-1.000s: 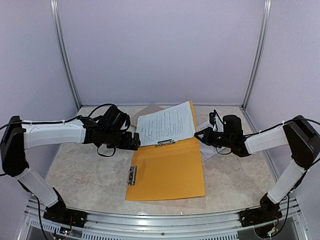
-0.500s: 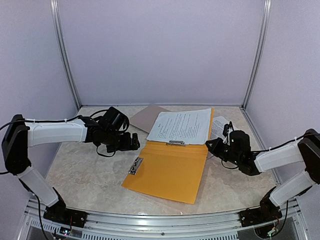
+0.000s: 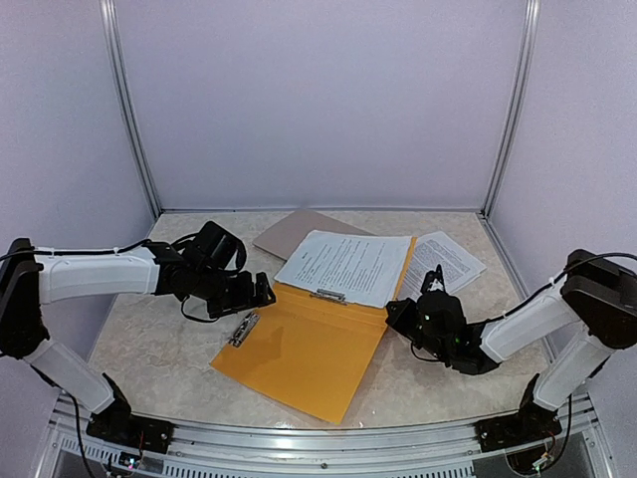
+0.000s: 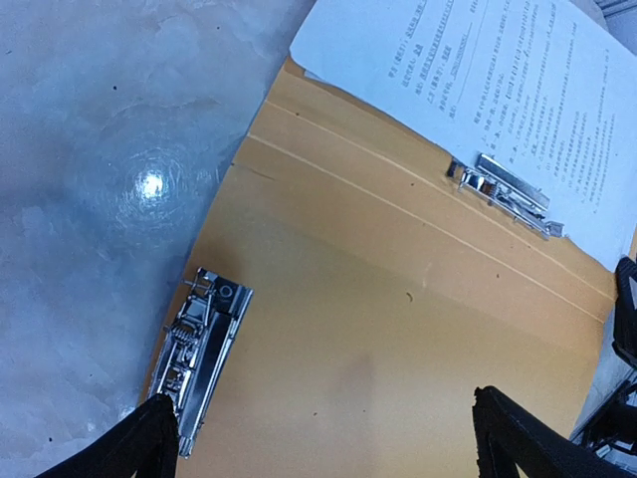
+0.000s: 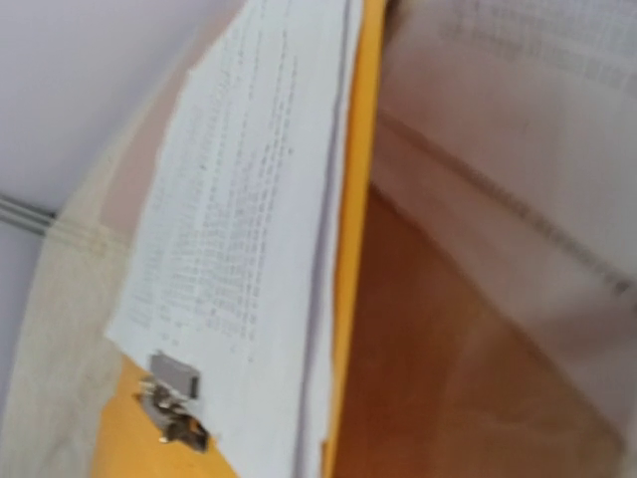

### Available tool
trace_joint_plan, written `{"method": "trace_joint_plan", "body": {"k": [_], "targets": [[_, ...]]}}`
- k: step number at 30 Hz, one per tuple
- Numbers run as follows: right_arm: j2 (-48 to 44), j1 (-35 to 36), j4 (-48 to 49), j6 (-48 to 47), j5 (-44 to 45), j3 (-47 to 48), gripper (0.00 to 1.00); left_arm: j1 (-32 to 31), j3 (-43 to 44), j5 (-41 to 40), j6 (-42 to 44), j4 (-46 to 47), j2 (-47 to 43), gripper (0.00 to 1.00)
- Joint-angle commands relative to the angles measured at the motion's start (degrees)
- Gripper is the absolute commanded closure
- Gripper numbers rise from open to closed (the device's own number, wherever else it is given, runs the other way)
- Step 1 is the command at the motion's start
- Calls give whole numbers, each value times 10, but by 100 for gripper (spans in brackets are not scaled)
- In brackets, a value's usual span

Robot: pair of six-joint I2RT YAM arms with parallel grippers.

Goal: Put the files into the folder
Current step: Rotate the folder with some files at the center of the board.

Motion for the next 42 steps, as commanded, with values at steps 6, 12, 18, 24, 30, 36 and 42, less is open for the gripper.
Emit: {"method": "trace_joint_plan", "body": {"k": [6, 12, 18, 24, 30, 36, 42], "targets": [[124, 39, 58, 25, -45, 77, 79, 4, -1, -47, 14, -44, -51, 1], [104, 39, 3, -25, -54, 107, 54, 4, -32, -53, -16, -64, -80, 1], [74, 13, -74, -99, -49, 121, 31, 4, -76, -54, -60, -78, -129, 1], [77, -63, -71, -130, -101, 110, 25, 4, -91, -72, -69, -90, -152, 1], [88, -135, -76, -175, -161, 130, 25, 2, -106, -71, -100, -101, -155, 1], [130, -186, -48, -185, -244, 157, 28, -5, -151, -60, -151, -110, -188, 1], [181, -209, -26, -167, -281, 185, 29, -10, -193, -60, -189, -132, -239, 1]]}}
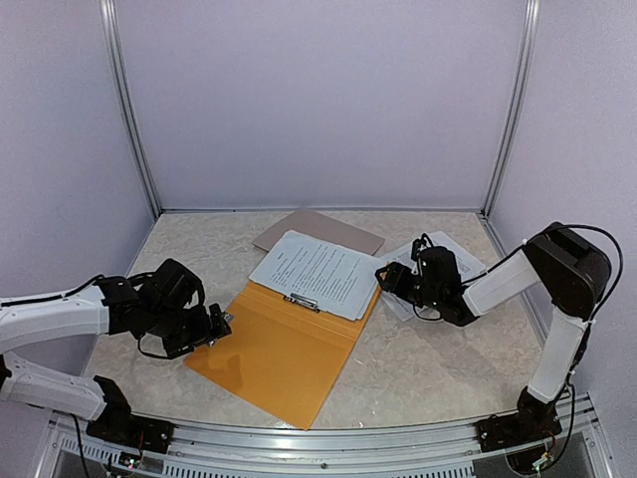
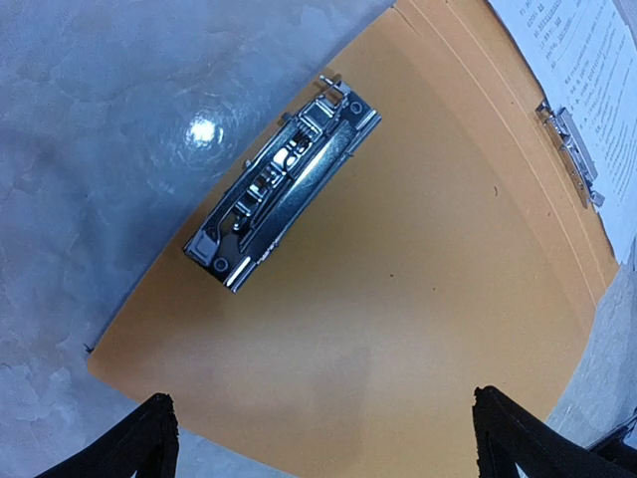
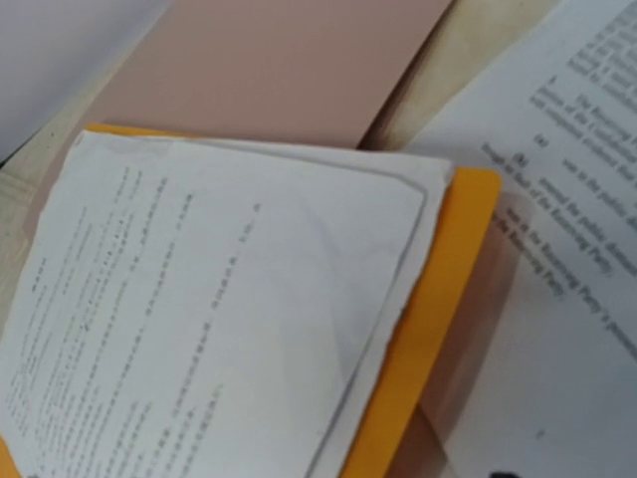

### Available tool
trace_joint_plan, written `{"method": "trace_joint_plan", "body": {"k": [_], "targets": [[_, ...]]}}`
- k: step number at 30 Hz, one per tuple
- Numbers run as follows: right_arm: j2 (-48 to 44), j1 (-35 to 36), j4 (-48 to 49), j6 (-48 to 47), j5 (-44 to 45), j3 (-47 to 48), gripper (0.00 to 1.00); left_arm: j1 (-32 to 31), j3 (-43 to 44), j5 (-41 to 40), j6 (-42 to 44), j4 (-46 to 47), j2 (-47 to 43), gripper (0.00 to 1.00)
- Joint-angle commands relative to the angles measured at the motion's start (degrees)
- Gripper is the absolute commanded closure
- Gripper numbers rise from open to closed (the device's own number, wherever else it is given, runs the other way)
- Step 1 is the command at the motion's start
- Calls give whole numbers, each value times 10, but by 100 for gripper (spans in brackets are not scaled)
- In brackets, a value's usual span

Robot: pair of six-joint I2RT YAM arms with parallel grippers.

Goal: Put the files into the folder
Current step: Rotate the folder with some files at the center of the board.

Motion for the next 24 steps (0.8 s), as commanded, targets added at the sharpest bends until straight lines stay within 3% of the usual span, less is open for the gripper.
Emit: {"method": "trace_joint_plan", "body": {"k": [1, 9, 14, 18, 23, 24], "targets": [[47, -16, 26, 10, -55, 23, 29, -6, -27, 0, -45, -33, -37, 1], [120, -25, 105, 56, -106, 45, 34, -11, -53, 2, -73, -44, -58, 1], [163, -26, 171, 100, -136, 57, 43, -15, -54, -5, -73, -36, -44, 1], [184, -28, 203, 121, -137, 61, 61, -17, -49, -7, -68, -28, -36, 1], [177, -41, 271, 150, -128, 24, 100, -17, -46, -12, -58, -23, -27, 1], [172, -44, 284, 154, -126, 14, 100, -16, -45, -13, -55, -22, -23, 1]]}}
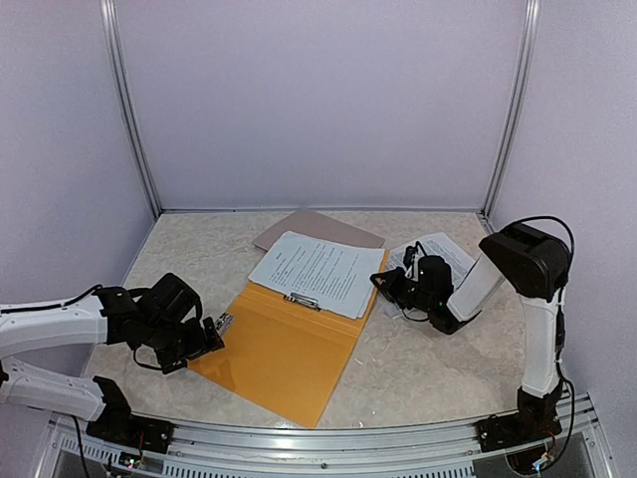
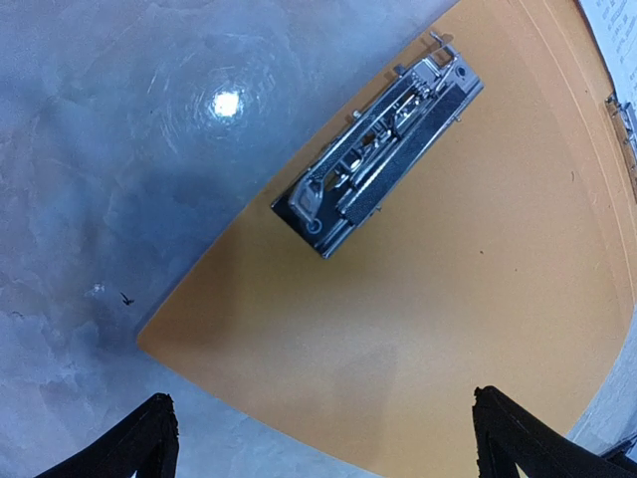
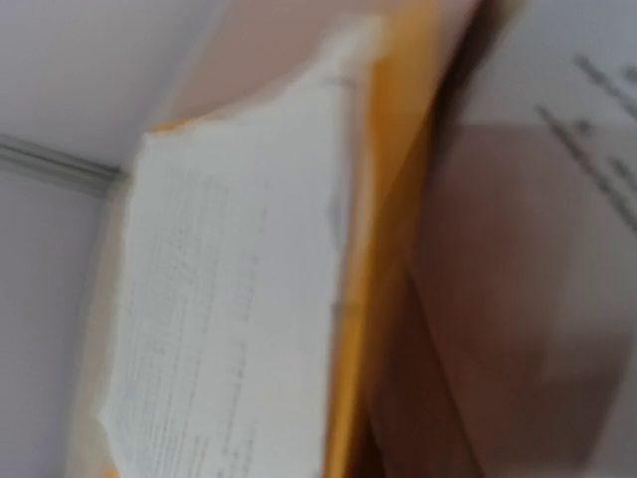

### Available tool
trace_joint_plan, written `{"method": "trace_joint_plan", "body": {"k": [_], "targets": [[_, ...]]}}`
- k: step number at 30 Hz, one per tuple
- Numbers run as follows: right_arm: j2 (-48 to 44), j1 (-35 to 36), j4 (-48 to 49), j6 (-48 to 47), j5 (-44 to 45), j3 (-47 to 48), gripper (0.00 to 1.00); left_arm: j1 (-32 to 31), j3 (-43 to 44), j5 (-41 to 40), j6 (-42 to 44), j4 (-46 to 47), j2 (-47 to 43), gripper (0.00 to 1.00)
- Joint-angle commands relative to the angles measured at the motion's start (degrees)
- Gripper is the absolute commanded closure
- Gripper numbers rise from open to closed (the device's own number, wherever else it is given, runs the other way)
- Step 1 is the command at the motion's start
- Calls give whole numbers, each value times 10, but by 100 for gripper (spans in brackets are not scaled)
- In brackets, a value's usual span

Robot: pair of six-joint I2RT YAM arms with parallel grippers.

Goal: Put the files into the folder
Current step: Rotate the folder with some files at the center of the board.

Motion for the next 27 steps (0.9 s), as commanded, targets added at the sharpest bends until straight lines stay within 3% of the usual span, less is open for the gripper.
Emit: {"method": "trace_joint_plan", "body": {"k": [1, 10, 15, 21, 27], "targets": [[-10, -18, 80, 32, 10, -42, 100, -3, 7, -13, 13, 8, 14, 1], [-113, -12, 172, 62, 100, -184, 100, -4, 47, -34, 63, 20, 31, 1], [-178, 22, 186, 71, 199, -249, 100, -3, 77, -24, 89, 41, 66, 1], [-214, 82, 181, 78, 307, -261, 100, -16, 97, -24, 83, 48, 109, 1], [-197, 114, 217, 69, 380, -250, 100, -10, 68, -3, 61, 82, 93, 1]]}}
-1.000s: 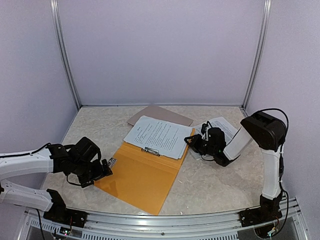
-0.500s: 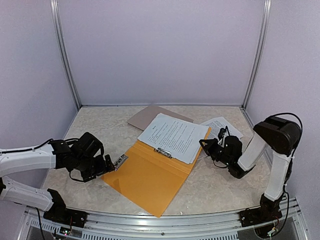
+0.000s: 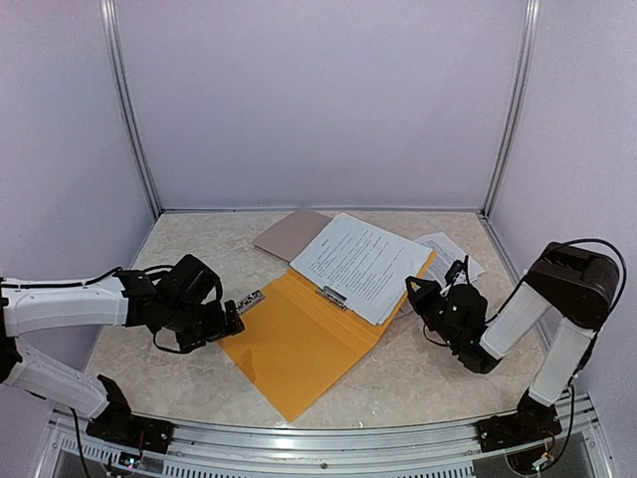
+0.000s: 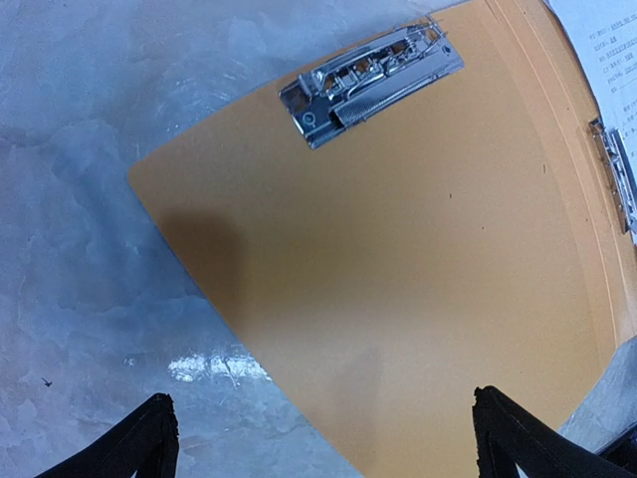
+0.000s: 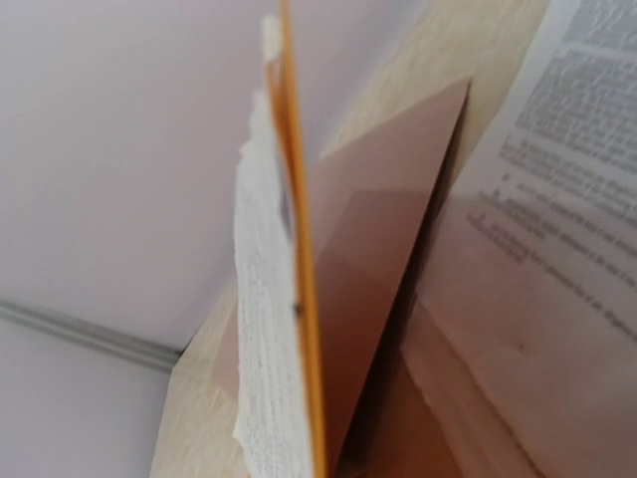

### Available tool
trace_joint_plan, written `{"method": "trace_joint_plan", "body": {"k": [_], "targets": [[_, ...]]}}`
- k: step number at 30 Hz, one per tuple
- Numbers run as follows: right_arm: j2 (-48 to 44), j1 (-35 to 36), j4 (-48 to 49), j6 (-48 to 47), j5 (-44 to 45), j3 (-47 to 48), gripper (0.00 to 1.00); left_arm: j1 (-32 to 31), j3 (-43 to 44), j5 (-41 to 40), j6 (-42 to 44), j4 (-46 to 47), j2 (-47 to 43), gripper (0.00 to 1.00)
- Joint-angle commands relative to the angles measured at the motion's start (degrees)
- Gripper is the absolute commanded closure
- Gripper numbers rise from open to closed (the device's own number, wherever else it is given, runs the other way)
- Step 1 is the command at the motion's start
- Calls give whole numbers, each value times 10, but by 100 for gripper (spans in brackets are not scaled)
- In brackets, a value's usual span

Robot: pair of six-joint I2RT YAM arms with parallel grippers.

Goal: Put the files into the folder
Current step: Rotate the folder with some files at the center of the board.

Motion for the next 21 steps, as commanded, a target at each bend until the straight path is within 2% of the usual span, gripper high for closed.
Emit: {"method": "trace_joint_plan", "body": {"k": [1, 9, 21], "targets": [[15, 22, 64, -3, 94, 13, 100, 5, -17, 13, -14, 26, -12, 1], [64, 70, 79, -6, 129, 48, 100, 31, -39, 45, -21, 72, 10, 1], [50, 124, 36, -2, 139, 54, 100, 42, -33, 93, -12, 144, 93, 1]]}}
